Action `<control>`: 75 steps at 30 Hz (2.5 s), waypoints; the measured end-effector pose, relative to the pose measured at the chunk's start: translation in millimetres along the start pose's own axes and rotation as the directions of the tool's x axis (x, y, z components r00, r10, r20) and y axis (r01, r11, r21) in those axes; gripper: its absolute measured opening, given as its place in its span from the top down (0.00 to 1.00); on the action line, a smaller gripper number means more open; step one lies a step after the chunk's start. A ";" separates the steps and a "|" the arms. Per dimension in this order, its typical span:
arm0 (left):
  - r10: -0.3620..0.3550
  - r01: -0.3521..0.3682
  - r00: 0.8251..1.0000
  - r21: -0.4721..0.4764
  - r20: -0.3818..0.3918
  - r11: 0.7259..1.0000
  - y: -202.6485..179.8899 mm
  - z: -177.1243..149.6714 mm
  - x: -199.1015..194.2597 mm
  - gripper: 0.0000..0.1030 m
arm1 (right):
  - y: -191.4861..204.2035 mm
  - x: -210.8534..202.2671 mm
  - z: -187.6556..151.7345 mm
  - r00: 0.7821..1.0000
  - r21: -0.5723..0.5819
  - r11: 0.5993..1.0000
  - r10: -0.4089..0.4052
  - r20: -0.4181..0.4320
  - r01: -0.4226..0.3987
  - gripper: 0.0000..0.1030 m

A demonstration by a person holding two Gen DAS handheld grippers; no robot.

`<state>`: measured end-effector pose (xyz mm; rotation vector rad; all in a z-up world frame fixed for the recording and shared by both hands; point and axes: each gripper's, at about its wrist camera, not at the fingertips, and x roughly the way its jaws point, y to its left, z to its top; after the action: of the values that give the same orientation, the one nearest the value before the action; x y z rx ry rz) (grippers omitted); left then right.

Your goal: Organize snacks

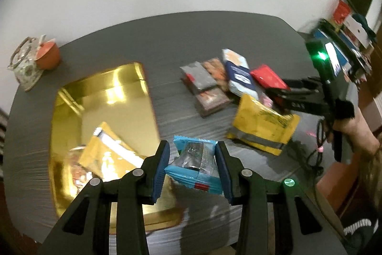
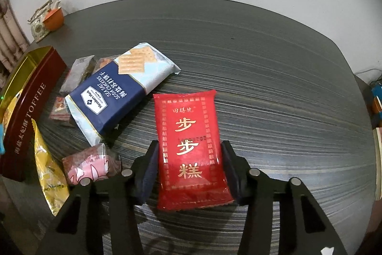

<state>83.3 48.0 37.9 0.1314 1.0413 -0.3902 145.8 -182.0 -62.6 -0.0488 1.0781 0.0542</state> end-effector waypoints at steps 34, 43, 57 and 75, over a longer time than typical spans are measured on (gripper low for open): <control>0.211 -0.232 0.970 -0.194 -0.122 0.953 159.0 9.3 57.0 0.61 | 0.3 -4.0 -14.3 0.999 0.066 0.997 -0.036 0.022 0.035 0.57; 0.209 -0.237 0.966 -0.206 -0.150 0.949 163.4 7.6 64.4 0.60 | 0.0 -4.5 -14.3 0.999 0.066 0.997 -0.036 0.026 0.034 0.57; 0.184 -0.210 0.974 -0.206 -0.135 0.956 159.4 5.9 49.3 0.48 | 3.0 -5.1 -11.6 0.998 0.044 0.998 -0.049 0.033 0.048 0.60; 0.252 -0.256 0.967 -0.207 -0.049 0.944 150.5 -18.3 -6.7 0.34 | -0.5 -16.5 -1.2 0.995 0.093 0.993 -0.075 0.067 0.069 0.61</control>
<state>121.9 193.9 22.8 0.0774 1.0652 -0.0420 137.0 -182.9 -48.6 -0.0034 1.0065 -0.0577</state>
